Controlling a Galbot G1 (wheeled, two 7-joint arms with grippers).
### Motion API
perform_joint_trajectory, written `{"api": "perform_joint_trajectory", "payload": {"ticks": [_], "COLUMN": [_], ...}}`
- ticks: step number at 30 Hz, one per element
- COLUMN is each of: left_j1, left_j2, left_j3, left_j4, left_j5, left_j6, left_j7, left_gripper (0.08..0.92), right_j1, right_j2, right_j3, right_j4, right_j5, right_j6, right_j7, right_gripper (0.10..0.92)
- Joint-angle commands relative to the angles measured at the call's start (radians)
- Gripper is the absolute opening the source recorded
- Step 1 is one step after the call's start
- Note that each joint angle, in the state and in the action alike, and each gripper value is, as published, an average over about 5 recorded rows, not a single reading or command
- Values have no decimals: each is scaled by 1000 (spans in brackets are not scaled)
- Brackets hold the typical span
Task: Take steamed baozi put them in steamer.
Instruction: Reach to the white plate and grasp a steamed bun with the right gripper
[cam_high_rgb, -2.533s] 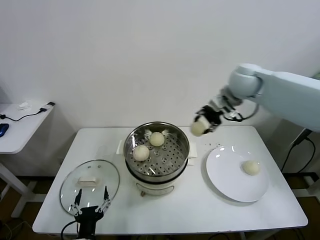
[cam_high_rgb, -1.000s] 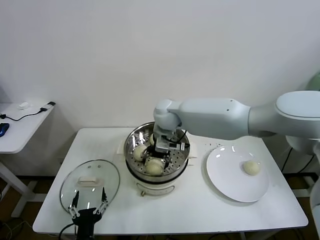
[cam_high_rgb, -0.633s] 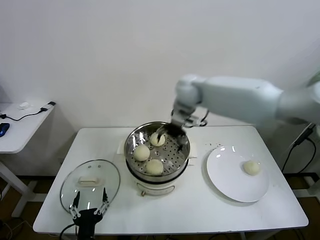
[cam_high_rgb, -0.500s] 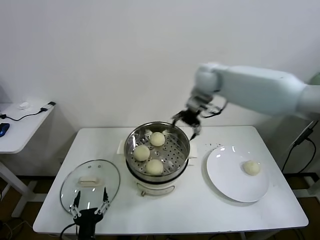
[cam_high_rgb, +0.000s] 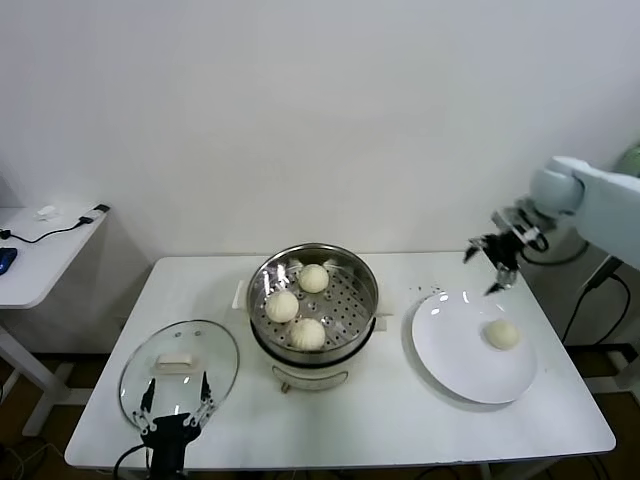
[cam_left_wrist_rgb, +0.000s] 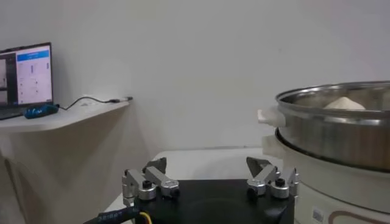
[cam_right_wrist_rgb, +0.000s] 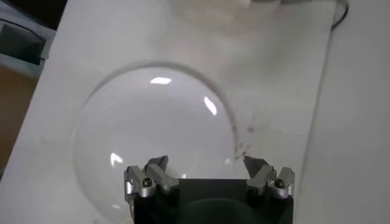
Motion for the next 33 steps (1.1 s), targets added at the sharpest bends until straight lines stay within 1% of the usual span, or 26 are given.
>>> {"api": "perform_joint_trajectory", "payload": {"ticks": [1, 8, 17, 21, 27, 33], "left_j1": [1, 3, -4, -6, -6, -9], "left_j2": [-4, -12, -9, -7, -5, -5], "left_j3": [-5, -4, -4, -4, -5, -3], "left_j4": [3, 10, 24, 28, 27, 30], "left_j5": [5, 17, 25, 25, 25, 24], "left_j6": [-2, -3, -2, -3, -3, -1], "left_j7": [0, 0, 0, 0, 0, 0], "left_gripper": [823, 823, 823, 823, 823, 823], "right_j1": [-338, -440, -468, -468, -465, -457], "right_j2": [-93, -38, 49, 78, 82, 87], "right_j3": [245, 334, 375, 381, 367, 369], "right_j4": [-113, -192, -261, -272, -265, -269], "right_j5": [-174, -224, -229, -226, -233, -253], "right_j6": [-66, -77, -95, -101, -105, -105], "right_j7": [27, 47, 93, 104, 87, 89], "right_gripper": [823, 823, 823, 823, 822, 772]}}
